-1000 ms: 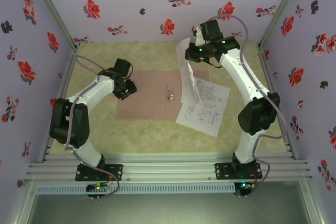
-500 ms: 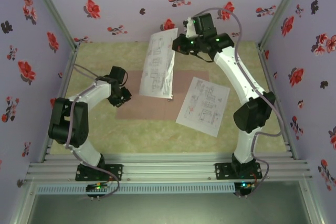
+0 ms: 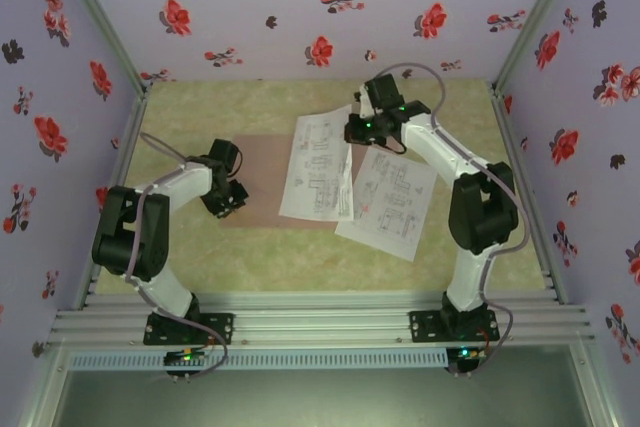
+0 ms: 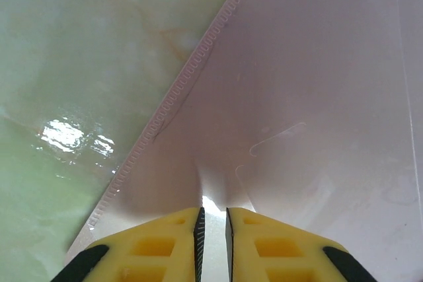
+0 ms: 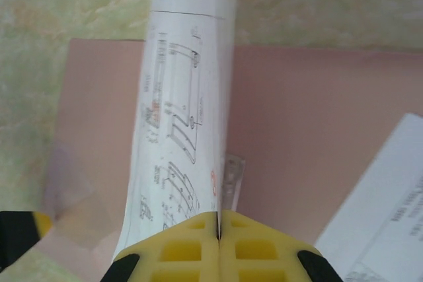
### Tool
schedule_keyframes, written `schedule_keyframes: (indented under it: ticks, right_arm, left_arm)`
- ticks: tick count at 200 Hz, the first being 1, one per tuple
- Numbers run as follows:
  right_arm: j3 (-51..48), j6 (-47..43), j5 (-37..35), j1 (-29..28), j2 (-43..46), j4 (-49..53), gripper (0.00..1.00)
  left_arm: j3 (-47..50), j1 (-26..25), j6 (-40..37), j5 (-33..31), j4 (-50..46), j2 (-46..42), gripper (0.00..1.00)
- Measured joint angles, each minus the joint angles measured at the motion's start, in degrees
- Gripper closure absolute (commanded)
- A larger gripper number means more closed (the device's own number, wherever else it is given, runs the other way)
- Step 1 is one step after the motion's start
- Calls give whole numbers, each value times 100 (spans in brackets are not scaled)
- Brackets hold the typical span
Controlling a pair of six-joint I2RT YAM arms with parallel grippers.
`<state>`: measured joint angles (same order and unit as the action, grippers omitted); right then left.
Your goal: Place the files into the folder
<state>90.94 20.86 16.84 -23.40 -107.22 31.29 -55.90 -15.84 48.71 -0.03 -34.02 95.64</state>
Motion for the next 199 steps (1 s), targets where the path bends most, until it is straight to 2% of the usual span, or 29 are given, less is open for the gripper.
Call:
schedule_keyframes:
  ticks: [60, 199]
  right_arm:
    - [-144, -289, -166, 168, 710, -160, 100]
    - [-516, -302, -212, -640, 927, -61, 100]
  left_arm:
    - [0, 0, -55, 0, 35, 0, 83]
    - [20, -2, -63, 0, 55, -216, 84]
